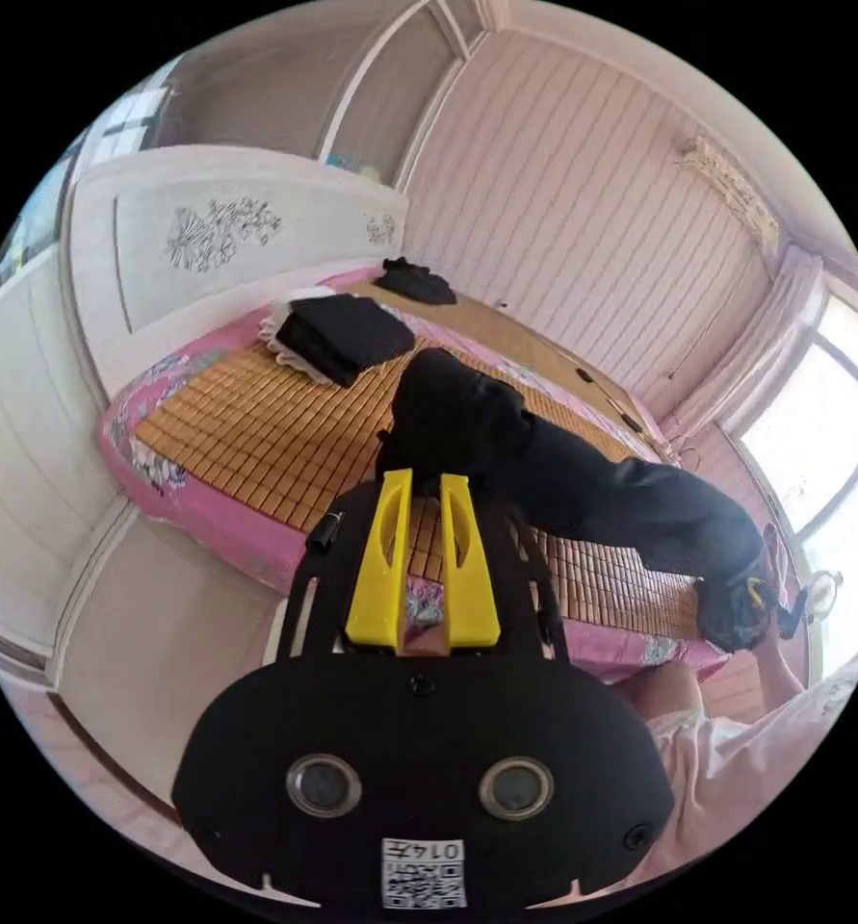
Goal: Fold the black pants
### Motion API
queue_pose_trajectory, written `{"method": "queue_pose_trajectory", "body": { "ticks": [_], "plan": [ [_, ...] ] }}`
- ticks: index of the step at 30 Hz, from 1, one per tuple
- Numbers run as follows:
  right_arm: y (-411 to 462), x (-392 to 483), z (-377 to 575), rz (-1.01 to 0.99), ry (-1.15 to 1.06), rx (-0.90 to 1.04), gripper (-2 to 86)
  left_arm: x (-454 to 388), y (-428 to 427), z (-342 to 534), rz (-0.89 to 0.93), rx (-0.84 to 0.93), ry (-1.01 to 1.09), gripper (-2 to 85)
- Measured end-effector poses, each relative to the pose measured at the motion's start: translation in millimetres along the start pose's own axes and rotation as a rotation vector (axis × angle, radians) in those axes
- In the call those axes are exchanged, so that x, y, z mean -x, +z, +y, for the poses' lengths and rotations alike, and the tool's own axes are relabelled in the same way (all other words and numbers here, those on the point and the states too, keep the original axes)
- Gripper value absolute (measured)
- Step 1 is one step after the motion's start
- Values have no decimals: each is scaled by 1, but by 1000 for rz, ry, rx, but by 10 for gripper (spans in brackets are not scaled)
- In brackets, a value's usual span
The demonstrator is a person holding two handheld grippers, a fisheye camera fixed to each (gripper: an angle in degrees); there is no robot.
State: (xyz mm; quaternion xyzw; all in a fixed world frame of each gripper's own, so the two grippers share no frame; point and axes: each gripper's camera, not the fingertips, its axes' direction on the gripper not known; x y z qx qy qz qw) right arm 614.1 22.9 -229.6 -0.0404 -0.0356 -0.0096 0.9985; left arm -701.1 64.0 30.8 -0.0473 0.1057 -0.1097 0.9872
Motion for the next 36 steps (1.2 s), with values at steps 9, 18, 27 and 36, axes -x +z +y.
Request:
{"method": "queue_pose_trajectory", "body": {
  "ticks": [9,18,27,36],
  "plan": [
    [65,-18,80,79,179,255,-2,75,24,69,34,127,-202,49],
    [172,103,22,70,-155,388,18,94,47,51,65,143,-187,70],
    [384,407,-29,-119,-789,562,100,129,95,54,59,158,-300,97],
    [572,656,56,-307,-1147,827,136,155,156,62,163,173,-441,92]
  ]
}}
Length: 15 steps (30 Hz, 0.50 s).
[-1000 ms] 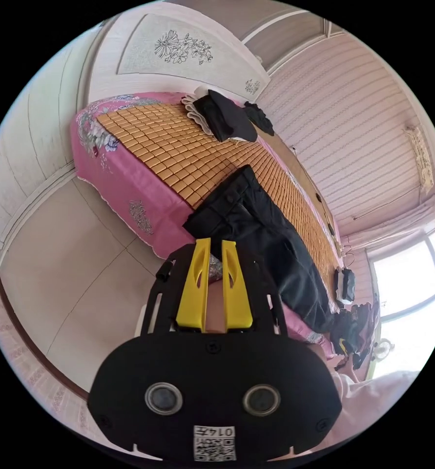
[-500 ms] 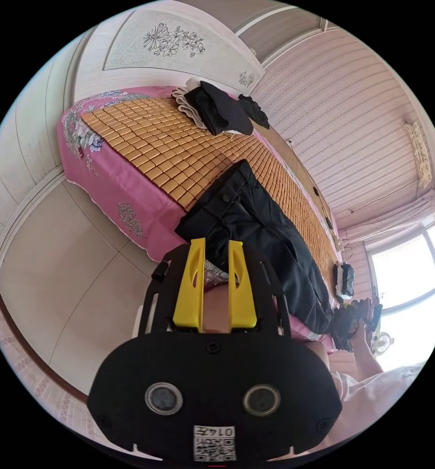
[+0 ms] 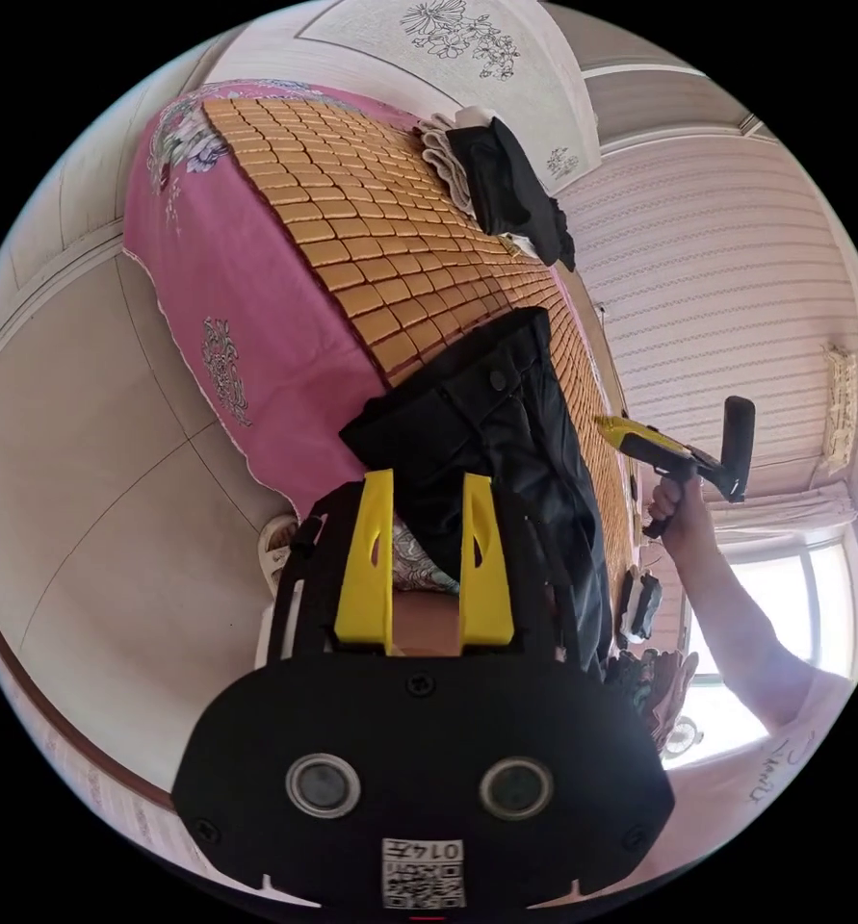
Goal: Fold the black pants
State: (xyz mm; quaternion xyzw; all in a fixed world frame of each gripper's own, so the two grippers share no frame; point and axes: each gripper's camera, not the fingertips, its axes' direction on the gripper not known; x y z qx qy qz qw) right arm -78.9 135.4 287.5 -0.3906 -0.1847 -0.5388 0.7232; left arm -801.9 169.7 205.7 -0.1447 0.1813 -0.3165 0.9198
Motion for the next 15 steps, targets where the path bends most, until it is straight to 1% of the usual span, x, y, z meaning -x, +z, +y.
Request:
{"method": "queue_pose_trajectory", "body": {
  "ticks": [2,4,5,6,8,10,11,13,15],
  "plan": [
    [47,27,-31,14,-80,85,135,4,4,-1,11,-3,-8,76],
    [77,36,-41,60,-96,160,131,6,8,-1,18,2,-1,58],
    [80,40,-43,98,-104,125,119,6,10,0,19,2,4,44],
    [81,40,-44,98,-108,123,114,4,10,0,14,-9,17,25],
    [79,34,-44,62,-122,105,72,-5,9,2,0,-37,46,6],
    [70,22,-42,66,-85,71,38,-22,5,2,-13,-71,93,-2],
    [63,10,-42,16,-51,53,31,-35,0,1,4,-109,135,-5],
    [46,-4,-43,-21,-10,-6,27,-57,-9,-5,14,-161,201,-6],
    [19,-13,-46,-9,19,-91,26,-83,-24,-19,34,-246,264,-5]
  ]
}}
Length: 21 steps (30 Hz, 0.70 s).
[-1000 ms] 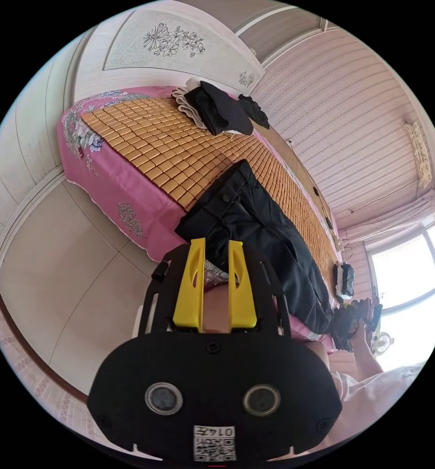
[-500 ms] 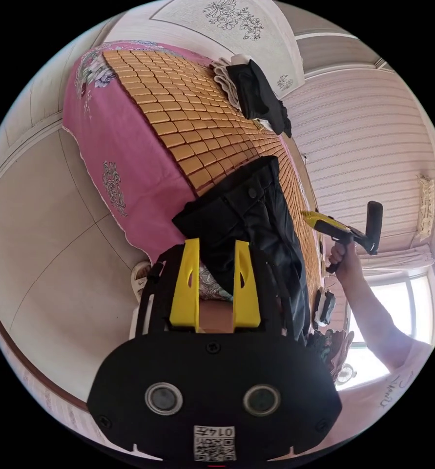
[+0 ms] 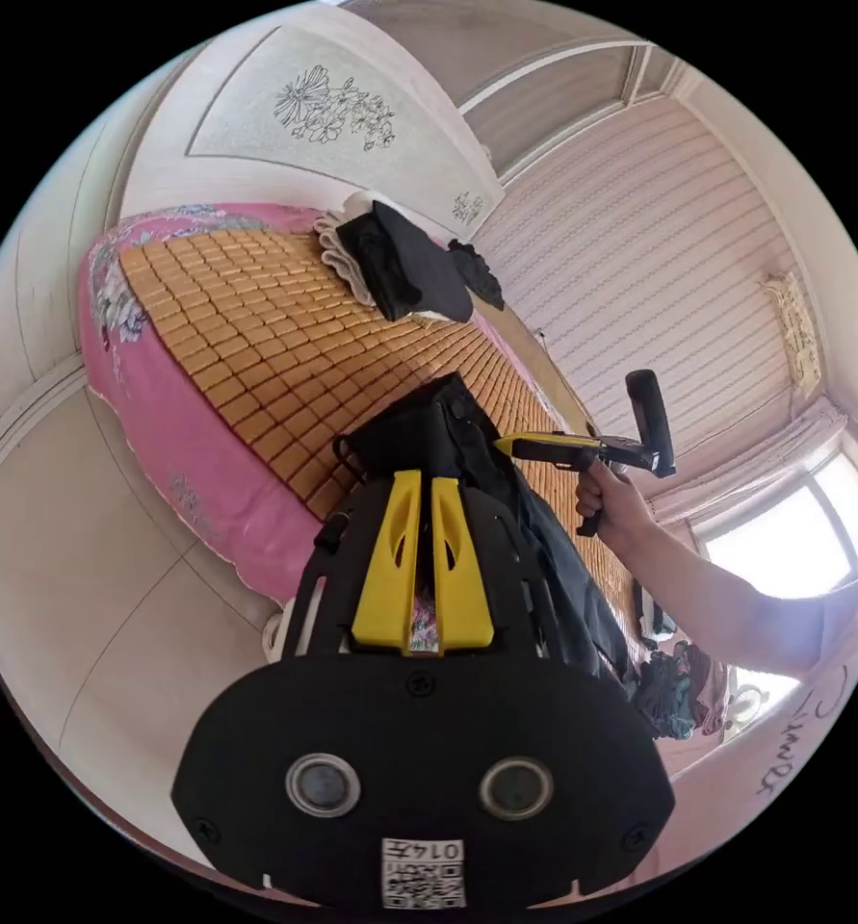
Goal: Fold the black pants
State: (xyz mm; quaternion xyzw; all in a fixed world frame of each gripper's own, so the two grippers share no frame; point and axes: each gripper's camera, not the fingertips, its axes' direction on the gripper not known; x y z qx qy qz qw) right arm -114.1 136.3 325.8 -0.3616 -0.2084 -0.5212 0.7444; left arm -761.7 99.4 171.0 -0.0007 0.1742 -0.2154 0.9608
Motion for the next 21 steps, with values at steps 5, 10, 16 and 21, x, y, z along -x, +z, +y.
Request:
{"method": "queue_pose_trajectory", "body": {
  "ticks": [5,10,16,21],
  "plan": [
    [-50,-4,-47,-73,1,-178,49,6,-6,-38,-211,-108,-65,28],
    [-78,-8,-17,-93,49,-211,61,36,-5,-31,-200,-44,-217,49],
    [-101,-58,223,62,333,-133,54,-14,13,21,-174,77,-40,46],
    [-143,-81,467,216,861,-25,58,-107,71,60,-148,247,225,43]
  ]
}}
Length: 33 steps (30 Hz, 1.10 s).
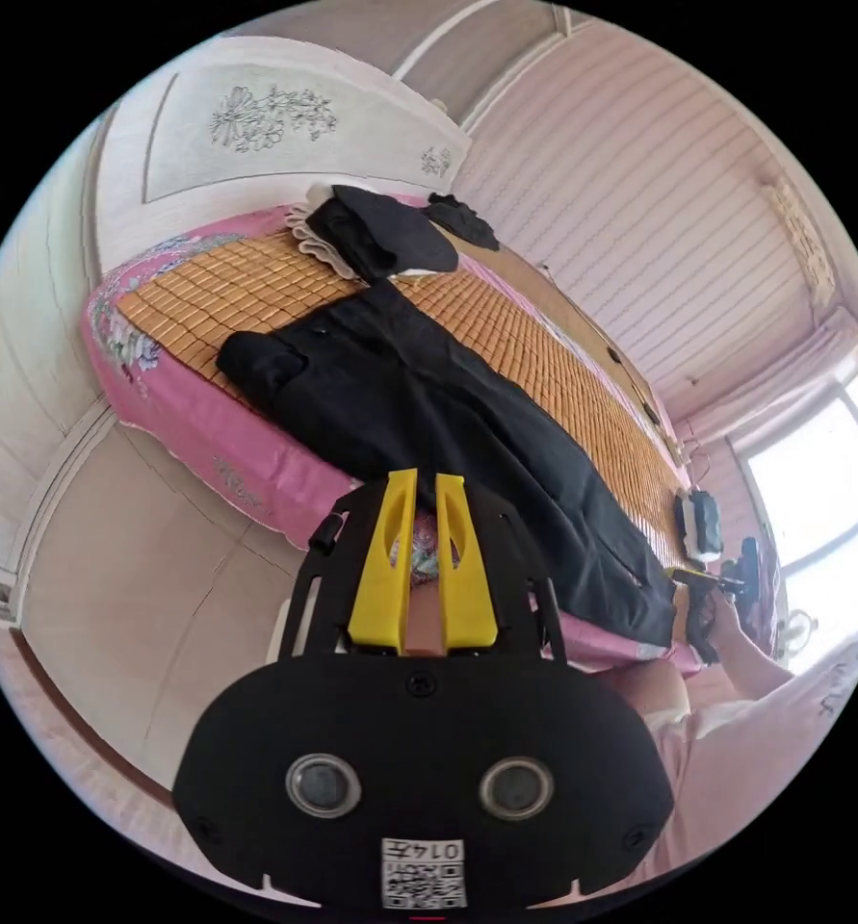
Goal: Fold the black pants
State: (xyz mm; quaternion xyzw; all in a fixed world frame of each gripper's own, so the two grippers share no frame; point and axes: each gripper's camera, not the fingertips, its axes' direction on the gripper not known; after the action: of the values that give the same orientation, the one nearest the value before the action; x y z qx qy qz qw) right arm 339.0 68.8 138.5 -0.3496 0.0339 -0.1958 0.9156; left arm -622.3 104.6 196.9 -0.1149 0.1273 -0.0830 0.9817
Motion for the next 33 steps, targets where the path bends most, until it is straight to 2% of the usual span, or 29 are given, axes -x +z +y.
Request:
{"method": "queue_pose_trajectory", "body": {
  "ticks": [2,5,7,9,13,15,17,19,24,28,30,33],
  "plan": [
    [-20,-78,59,66,270,-12,60,-44,24,-6,19,52,113,45],
    [-40,-135,98,75,440,-80,65,-115,71,-21,66,116,273,51],
    [-48,-152,101,86,458,-117,73,-152,100,-34,100,162,325,61],
    [-50,-167,95,91,465,-138,87,-195,143,-55,133,227,375,68],
    [-40,-205,76,49,504,-117,116,-253,204,-83,48,281,472,75],
    [-34,-217,72,37,510,-95,106,-281,246,-96,-36,330,511,73],
    [-41,-220,74,149,499,-125,48,-291,278,-102,-66,394,489,72],
    [-45,-220,76,178,447,-137,35,-296,307,-104,-85,458,456,69],
    [-68,-241,63,208,355,-160,5,-320,338,-118,-122,415,494,11],
    [-96,-271,15,222,295,-191,4,-343,357,-144,-144,362,491,-6],
    [-104,-283,-8,237,274,-189,5,-355,381,-159,-141,400,479,-8],
    [-101,-301,-34,241,281,-92,8,-365,401,-163,-175,427,509,-7]
  ]
}}
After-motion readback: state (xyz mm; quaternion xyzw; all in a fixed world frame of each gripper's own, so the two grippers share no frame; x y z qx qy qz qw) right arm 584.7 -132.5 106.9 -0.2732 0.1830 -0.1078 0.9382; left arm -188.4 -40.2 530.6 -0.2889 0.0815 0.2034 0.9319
